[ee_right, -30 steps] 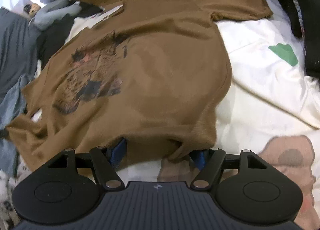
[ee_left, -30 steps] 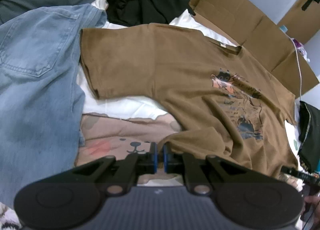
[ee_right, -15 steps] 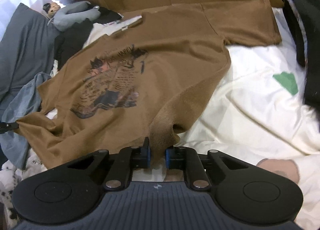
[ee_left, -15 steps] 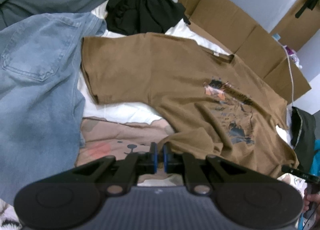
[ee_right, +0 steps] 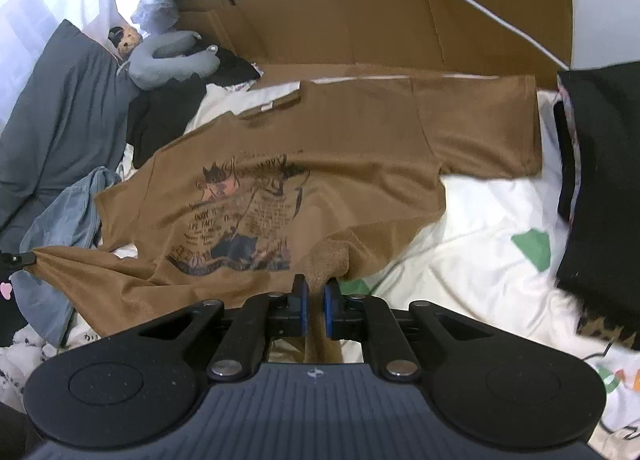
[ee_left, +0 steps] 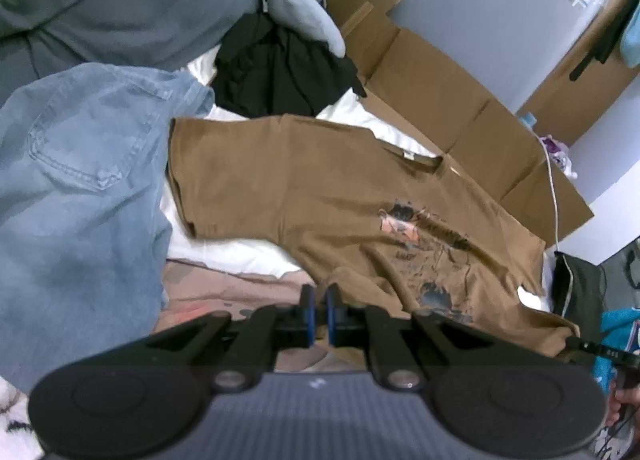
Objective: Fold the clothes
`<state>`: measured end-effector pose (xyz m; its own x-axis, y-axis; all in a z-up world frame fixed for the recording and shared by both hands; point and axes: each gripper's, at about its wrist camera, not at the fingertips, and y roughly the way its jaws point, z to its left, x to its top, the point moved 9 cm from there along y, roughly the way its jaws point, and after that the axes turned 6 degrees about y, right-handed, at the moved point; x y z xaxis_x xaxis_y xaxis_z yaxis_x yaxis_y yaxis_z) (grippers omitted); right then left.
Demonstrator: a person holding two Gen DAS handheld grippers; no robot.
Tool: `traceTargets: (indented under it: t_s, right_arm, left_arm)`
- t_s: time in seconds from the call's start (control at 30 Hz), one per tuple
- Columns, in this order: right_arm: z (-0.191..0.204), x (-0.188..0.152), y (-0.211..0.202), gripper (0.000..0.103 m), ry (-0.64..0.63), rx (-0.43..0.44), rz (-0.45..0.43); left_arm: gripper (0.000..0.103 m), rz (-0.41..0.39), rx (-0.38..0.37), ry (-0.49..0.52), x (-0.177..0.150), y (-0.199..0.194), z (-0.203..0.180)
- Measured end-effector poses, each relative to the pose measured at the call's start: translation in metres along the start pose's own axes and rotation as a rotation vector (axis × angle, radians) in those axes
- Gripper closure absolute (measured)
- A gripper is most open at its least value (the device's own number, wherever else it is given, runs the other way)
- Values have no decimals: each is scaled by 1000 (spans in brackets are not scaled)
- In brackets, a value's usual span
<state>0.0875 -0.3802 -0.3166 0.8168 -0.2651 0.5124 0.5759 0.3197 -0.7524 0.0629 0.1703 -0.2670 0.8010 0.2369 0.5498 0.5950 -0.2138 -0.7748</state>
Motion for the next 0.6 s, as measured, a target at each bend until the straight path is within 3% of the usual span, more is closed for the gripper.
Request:
traceTargets:
  t_s: [0.27, 0.47, 0.57, 0.6]
  right_arm:
    - [-36, -3, 23, 96, 41, -91, 75]
    - [-63, -21, 60, 95, 96, -97, 117]
    - [-74, -25, 78, 87, 127, -107, 137]
    - [-77, -26, 83, 78, 139, -109, 145]
  left_arm:
    - [97, 15, 16, -25, -4, 11, 9]
    - [97, 34, 34, -47, -13, 34, 18]
    - [97, 47, 48, -49, -15, 44, 23]
    - [97, 50, 53, -51, -16, 47, 25]
